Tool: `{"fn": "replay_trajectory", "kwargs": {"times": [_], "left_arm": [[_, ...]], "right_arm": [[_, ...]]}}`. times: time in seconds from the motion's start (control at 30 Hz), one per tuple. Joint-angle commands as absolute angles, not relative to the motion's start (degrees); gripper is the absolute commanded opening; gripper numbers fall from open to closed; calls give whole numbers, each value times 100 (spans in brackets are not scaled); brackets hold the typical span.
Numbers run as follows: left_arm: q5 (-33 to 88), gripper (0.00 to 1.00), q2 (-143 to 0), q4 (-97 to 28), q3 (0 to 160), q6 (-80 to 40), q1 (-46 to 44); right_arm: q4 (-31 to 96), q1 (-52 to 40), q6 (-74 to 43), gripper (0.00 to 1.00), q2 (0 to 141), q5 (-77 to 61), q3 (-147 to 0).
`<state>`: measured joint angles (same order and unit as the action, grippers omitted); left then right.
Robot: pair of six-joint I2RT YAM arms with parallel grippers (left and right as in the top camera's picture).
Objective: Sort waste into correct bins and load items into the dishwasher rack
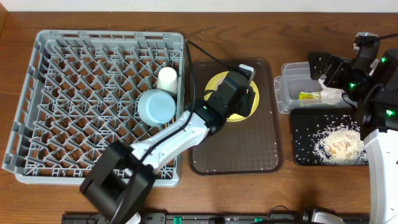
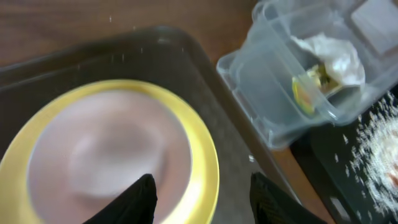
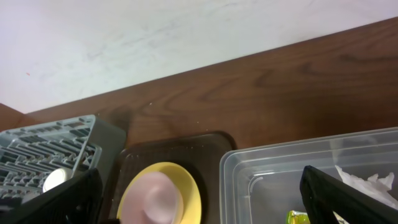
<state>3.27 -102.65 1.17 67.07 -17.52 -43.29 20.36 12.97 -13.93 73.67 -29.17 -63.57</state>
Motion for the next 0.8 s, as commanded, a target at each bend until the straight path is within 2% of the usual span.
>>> {"fn": "replay_trajectory", "kwargs": {"times": [0.0, 0.5, 0.63, 0.77], "left_arm": [[187, 51, -10683, 329, 6742, -1608, -4316], [167, 50, -11590, 1007, 6742, -1457, -4342], [12, 28, -11590, 1092, 6742, -1457, -4342], [14, 15, -11537, 1107, 6742, -1457, -4342]], "right_arm": [[2040, 1332, -1304, 99, 7363, -2982, -6364], [2040, 1332, -1304, 99, 7363, -2982, -6364], [2040, 1332, -1304, 99, 7363, -2982, -6364], [2040, 1332, -1304, 99, 7363, -2982, -6364]]}}
